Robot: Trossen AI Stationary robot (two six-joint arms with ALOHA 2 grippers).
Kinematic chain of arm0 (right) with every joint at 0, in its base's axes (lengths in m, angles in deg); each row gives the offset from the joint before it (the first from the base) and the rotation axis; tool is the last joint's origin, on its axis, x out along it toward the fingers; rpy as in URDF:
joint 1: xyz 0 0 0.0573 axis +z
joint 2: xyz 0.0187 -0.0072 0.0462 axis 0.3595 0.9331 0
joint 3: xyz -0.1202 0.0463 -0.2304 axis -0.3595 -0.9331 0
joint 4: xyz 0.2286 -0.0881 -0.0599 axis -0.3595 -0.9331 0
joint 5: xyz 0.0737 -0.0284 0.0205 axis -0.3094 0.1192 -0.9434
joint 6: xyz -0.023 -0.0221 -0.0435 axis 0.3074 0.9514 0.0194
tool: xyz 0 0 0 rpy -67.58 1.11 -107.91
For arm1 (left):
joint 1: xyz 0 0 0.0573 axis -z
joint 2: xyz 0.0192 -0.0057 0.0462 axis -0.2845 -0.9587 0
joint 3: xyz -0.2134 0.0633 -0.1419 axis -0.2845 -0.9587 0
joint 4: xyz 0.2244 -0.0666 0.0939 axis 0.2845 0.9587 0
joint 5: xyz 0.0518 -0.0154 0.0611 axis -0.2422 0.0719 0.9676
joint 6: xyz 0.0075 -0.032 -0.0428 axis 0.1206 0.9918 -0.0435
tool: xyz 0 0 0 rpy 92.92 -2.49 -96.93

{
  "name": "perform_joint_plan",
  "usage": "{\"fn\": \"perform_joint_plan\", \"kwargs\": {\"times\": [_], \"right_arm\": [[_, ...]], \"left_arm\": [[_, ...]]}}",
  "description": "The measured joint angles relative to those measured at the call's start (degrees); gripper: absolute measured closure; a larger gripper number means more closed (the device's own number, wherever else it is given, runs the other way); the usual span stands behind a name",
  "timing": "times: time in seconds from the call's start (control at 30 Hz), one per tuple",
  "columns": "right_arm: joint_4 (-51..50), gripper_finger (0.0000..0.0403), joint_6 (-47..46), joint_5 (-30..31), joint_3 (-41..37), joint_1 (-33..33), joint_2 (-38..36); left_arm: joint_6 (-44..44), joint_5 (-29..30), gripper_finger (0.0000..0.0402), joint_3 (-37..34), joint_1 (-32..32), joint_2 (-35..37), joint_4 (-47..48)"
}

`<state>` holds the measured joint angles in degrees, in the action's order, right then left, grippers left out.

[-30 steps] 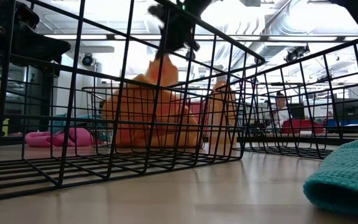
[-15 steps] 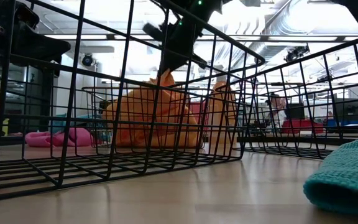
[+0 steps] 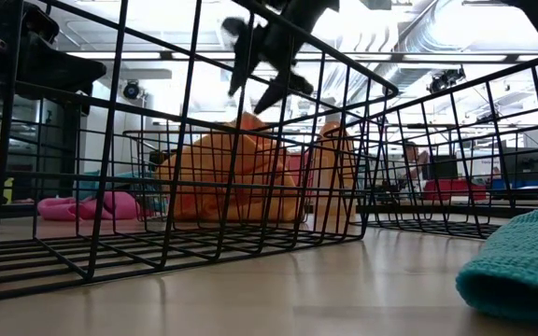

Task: Sort microfiber towel by color & place in baskets
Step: Put the yellow microfiber cloth into the gold basket, then put the bottom right blue microfiber cloth into the right black basket

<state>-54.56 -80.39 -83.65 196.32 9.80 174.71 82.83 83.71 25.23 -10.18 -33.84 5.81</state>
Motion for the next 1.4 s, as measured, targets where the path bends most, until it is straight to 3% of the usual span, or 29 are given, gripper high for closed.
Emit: {"fn": "perform_joint_plan", "kwargs": {"times": [0.13, 0.27, 0.4, 0.5, 0.67, 0.87, 1.07, 1.23, 1.4], "right_arm": [[-9.5, 0.0077, 4.7, -1.2, 3.7, 0.9, -0.8], [-19.8, 0.0065, 7.5, -4.8, 4.7, 4.4, -3.0], [-24.7, 0.0064, 6.6, -10.4, 3.7, 13.6, -5.7], [-25.6, 0.0064, 2.8, -11.0, 3.7, 23.4, -7.1], [-27.8, 0.0064, -13.2, -8.6, 3.7, 39.9, -7.6], [-35.1, 0.0064, -48.1, 0.1, 3.7, 53.0, -3.0], [-38.4, 0.0064, -74.8, 2.5, 3.6, 56.3, 2.4], [-38.2, 0.0064, -85.6, 1.9, 3.6, 56.9, 6.6], [-37.7, 0.0064, -90.0, -0.2, 3.6, 56.5, 11.1]], "left_arm": [[0.0, 0.0, 0.0401, 0.0, 0.0, 0.0, 0.0], [0.0, 0.0, 0.0402, 0.0, 0.0, 0.0, -0.1], [0.0, 0.0, 0.0402, 0.0, 0.0, 0.0, 0.0], [0.0, 0.0, 0.0402, 0.0, 0.0, 0.0, 0.0], [0.0, 0.0, 0.0401, 0.0, 0.0, 0.0, 0.0], [0.0, 0.0, 0.0402, 0.0, 0.0, 0.0, 0.0], [0.0, 0.0, 0.0402, 0.0, 0.0, 0.0, 0.0], [0.0, 0.0, 0.0401, 0.0, 0.0, 0.0, 0.0], [0.0, 0.0, 0.0401, 0.0, 0.0, 0.0, 0.0]]}}
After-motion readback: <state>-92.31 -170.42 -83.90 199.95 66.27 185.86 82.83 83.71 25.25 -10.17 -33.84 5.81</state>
